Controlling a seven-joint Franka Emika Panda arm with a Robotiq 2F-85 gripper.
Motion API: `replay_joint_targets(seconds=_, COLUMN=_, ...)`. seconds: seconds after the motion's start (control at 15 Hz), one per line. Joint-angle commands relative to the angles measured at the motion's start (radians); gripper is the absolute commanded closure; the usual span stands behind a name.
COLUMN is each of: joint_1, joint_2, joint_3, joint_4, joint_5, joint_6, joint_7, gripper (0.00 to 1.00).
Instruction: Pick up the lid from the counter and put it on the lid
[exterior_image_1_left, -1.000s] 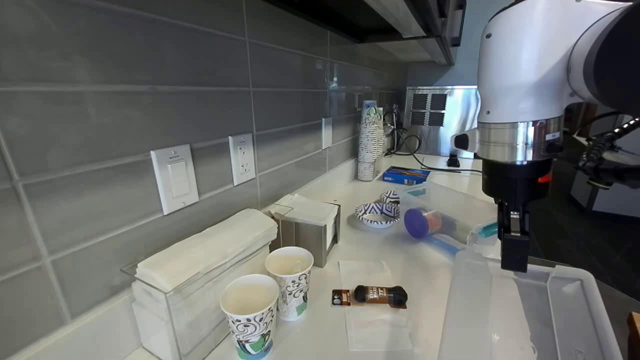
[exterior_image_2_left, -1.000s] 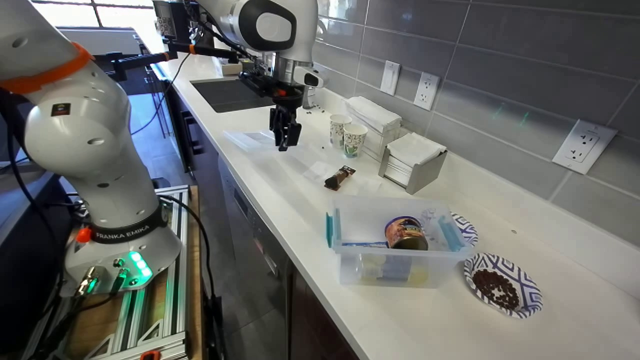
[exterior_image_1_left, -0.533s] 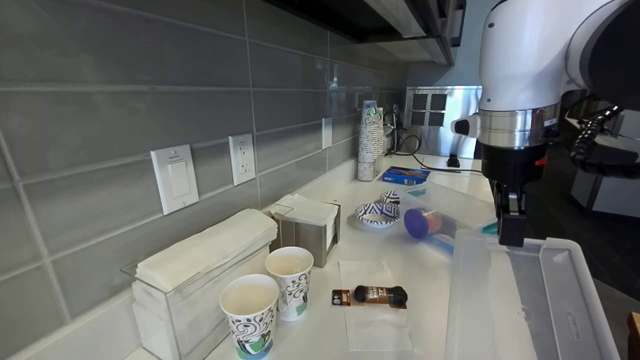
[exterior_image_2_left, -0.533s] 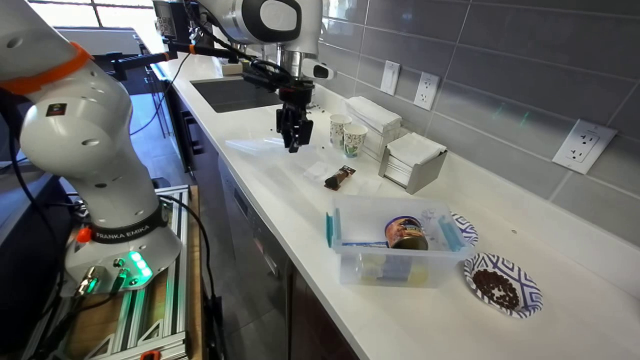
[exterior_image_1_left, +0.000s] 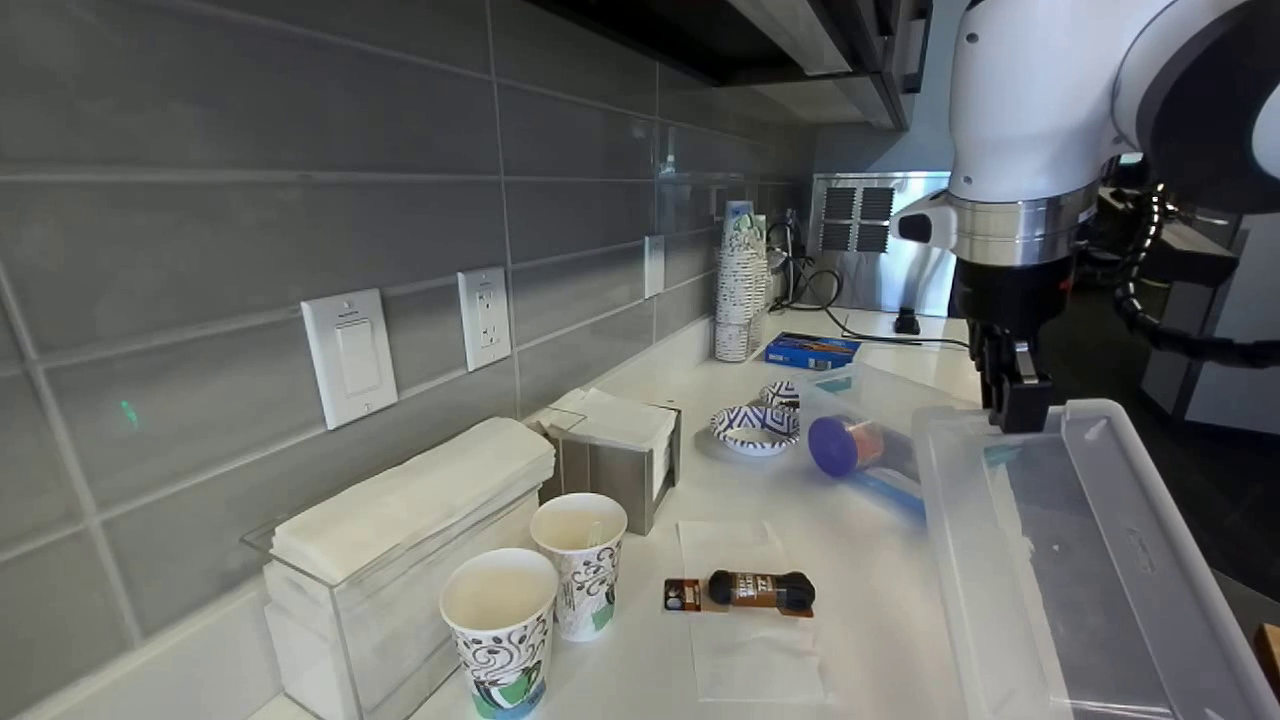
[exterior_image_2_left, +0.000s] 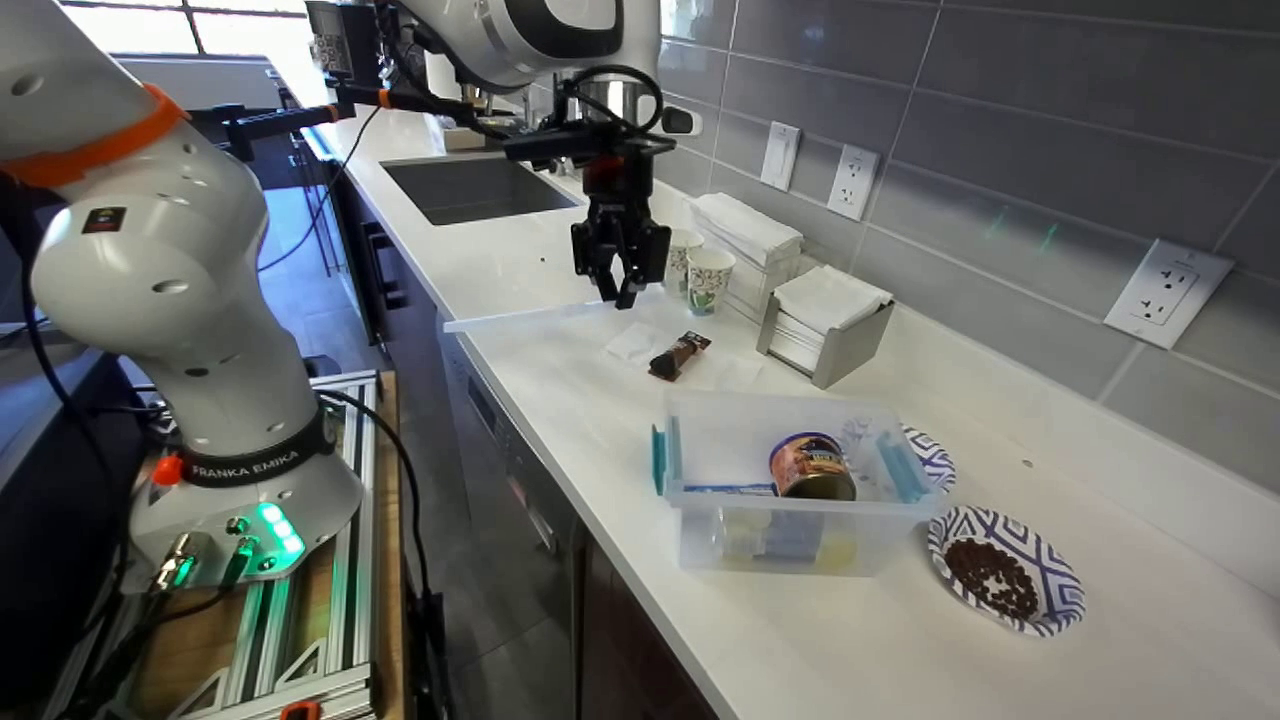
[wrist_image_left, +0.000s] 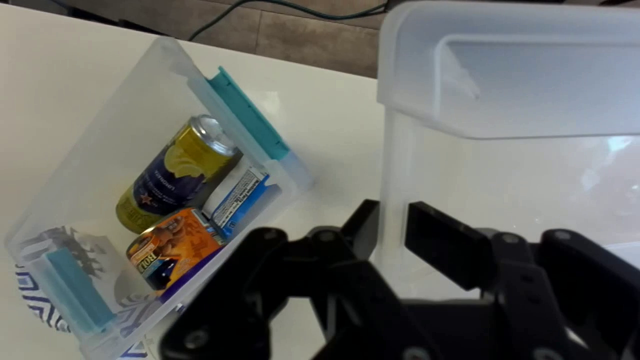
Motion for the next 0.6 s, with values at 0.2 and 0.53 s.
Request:
replay_joint_targets(seconds=0.2, joint_1=0.001, joint_2=0.006, joint_3=-0.015, joint_4=0.010, joint_5=-0.077, joint_6=-0.004, joint_7=-0.013, gripper=0.77)
replay_joint_targets(seconds=0.53, joint_1=-0.006, joint_2=0.011, joint_3=-0.023, joint_4=0.011, joint_5=-0.089, joint_6=0.012, joint_7=-0.019, gripper=0.94)
